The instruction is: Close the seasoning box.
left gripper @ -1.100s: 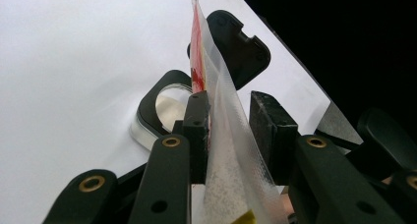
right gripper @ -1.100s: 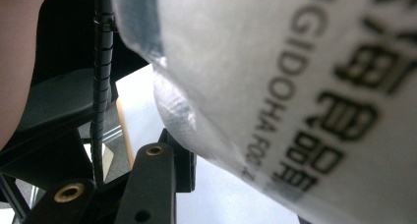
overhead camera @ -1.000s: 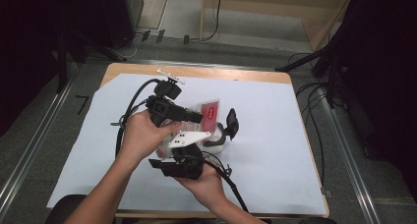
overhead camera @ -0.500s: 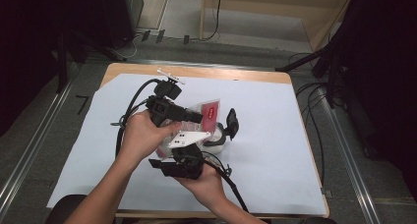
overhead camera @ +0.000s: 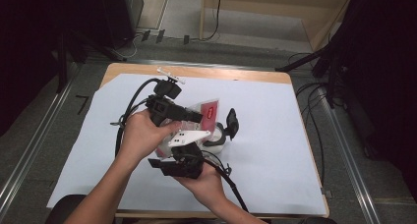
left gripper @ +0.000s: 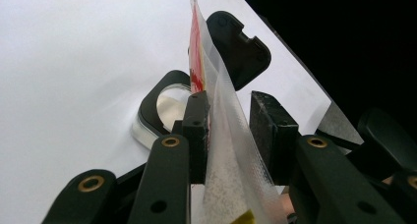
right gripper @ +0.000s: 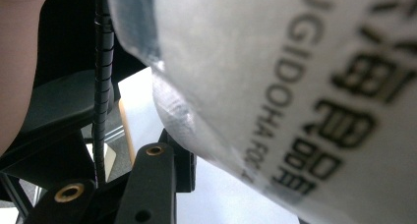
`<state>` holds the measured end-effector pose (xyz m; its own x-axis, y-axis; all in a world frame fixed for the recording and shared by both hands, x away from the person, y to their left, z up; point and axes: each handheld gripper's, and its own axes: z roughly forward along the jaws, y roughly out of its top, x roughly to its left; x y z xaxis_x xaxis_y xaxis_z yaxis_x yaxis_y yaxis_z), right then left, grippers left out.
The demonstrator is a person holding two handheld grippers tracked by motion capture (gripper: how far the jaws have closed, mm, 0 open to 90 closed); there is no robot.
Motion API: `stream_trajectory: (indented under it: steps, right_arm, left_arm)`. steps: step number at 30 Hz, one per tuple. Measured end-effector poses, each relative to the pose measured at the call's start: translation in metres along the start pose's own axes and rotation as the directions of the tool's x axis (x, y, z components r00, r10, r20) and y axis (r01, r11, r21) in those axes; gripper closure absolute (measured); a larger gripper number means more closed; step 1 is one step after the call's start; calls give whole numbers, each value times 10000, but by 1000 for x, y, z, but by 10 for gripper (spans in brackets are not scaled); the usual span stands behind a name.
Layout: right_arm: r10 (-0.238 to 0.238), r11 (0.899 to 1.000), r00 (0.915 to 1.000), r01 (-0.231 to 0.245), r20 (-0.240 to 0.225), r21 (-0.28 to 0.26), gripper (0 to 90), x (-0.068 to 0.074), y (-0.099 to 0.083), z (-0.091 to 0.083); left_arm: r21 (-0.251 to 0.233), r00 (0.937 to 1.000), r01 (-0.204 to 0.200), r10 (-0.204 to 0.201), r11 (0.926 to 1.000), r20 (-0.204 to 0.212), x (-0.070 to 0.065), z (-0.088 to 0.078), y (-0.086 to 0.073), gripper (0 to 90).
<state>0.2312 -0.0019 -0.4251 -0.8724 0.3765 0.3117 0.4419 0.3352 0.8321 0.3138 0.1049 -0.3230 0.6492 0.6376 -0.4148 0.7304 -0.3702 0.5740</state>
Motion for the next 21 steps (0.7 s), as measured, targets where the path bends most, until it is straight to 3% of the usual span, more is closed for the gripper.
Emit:
stream_trajectory:
  steps: [21]
  right_arm:
    - [-14, 9998, 9999, 17, 150, -218, 635, 3, -5, 1]
  left_arm:
    - [153, 10000, -68, 67, 9999, 38, -3, 2, -1, 709]
